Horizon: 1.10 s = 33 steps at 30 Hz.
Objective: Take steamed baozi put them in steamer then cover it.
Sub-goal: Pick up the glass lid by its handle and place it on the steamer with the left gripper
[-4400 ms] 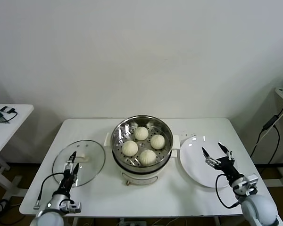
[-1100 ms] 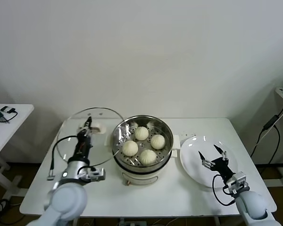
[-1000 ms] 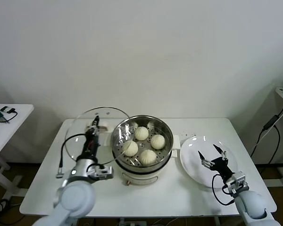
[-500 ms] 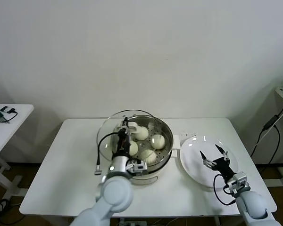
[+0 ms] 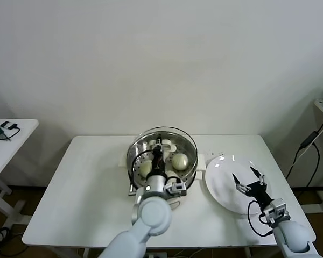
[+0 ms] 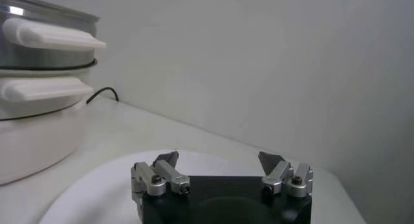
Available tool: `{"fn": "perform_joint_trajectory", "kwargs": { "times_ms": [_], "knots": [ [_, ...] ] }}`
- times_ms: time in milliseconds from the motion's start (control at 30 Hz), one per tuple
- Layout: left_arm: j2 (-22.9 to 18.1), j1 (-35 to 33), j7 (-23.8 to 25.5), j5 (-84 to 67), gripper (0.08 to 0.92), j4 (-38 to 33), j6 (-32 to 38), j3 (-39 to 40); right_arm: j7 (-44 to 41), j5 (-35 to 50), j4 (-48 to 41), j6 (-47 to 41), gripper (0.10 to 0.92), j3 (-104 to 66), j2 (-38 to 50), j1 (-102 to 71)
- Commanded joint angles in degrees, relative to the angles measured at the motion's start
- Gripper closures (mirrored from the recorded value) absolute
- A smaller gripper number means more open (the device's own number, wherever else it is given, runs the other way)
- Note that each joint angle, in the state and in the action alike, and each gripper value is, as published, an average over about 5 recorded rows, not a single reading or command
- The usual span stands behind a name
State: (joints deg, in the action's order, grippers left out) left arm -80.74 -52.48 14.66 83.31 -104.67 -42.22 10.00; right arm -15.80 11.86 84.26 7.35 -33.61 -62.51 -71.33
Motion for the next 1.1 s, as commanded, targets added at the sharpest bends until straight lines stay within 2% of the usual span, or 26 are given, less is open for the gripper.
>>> {"fn": "perform_joint_trajectory", "kwargs": {
  "times_ms": [33,367,1100],
  "knots": [
    [-2.66,0.52,0.7,1.97,0.853,3.45,-0.04,0.79,-0.21,-0.16,-0.35,0.15,0.203,-0.41,-0.04,0.08],
    [-1.19,0.72,1.88,1.94,0.853,4.44,0.24,0.68,-0.41,-0.23,-0.74,0.35,0.203,-0.55,0.06,0.2],
    [-0.61,-0.63,2.11,5.14,0.853,4.35,2.71,-0.67,-1.03,-0.57,-0.86,0.57,0.203,-0.9,-0.26,0.16]
  ]
}}
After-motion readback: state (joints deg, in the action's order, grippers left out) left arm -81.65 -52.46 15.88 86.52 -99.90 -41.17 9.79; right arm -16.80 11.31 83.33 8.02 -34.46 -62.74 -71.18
